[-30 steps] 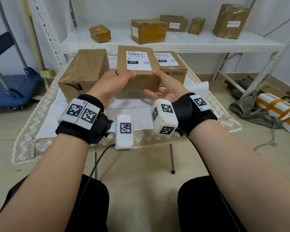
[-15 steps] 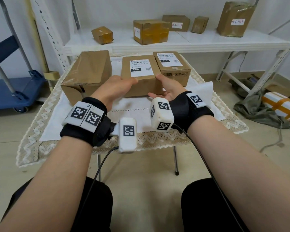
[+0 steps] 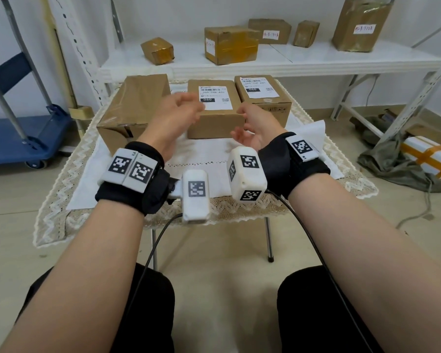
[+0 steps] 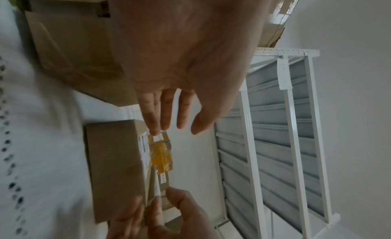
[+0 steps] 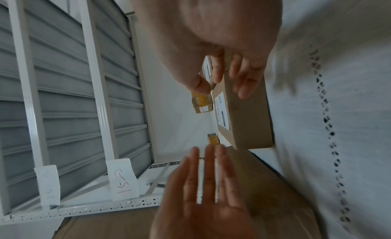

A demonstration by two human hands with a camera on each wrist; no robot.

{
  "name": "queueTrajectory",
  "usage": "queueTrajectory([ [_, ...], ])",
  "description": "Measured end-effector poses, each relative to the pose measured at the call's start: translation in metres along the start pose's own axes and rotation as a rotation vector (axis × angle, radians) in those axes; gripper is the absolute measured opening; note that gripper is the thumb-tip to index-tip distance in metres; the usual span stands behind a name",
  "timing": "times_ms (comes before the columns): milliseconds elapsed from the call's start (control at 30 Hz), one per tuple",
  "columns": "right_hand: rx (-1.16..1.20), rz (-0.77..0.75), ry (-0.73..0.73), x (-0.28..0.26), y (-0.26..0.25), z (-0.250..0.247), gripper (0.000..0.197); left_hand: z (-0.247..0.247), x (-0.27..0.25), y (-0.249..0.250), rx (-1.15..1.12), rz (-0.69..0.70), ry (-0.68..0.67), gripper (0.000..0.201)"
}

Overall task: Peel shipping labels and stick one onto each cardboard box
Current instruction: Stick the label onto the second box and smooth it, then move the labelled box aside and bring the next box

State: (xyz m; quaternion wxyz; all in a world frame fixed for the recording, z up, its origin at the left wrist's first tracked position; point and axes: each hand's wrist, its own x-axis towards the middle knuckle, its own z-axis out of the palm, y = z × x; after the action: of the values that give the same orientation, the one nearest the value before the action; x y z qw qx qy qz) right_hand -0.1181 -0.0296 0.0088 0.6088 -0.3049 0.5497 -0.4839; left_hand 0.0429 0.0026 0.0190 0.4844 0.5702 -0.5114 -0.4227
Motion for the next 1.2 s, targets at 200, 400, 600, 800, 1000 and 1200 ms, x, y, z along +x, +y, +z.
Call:
queueTrajectory([
  [200, -0.010, -0.013, -0.210, -0.008, 0.010, 0.021, 0.007, -0.031, -0.001, 0.010, -0.096, 0.113, 0.317, 0.021],
  [400, -0.173, -0.026, -0.360, -0.014, 0.022, 0.046, 0.010, -0.057, 0.004, 0.005, -0.123, 0.054, 0.576, 0.027],
  [600, -0.275, -0.005, -0.406, -0.011, 0.034, 0.066, 0.036, -0.075, 0.013, -0.009, -0.095, -0.143, 0.539, 0.061],
  [800, -0.325, 0.026, -0.446, -0.011, 0.036, 0.077, 0.046, -0.091, 0.009, -0.007, -0.128, -0.270, 0.455, 0.055],
  [1000, -0.285, 0.025, -0.442, -0.020, 0.029, 0.068, 0.044, -0.089, 0.004, -0.014, -0.033, -0.371, 0.264, 0.006],
  [1200, -0.243, -0.080, -0.377, -0.024, 0.029, 0.071, 0.056, -0.082, -0.007, -0.008, -0.035, -0.321, 0.194, 0.010],
])
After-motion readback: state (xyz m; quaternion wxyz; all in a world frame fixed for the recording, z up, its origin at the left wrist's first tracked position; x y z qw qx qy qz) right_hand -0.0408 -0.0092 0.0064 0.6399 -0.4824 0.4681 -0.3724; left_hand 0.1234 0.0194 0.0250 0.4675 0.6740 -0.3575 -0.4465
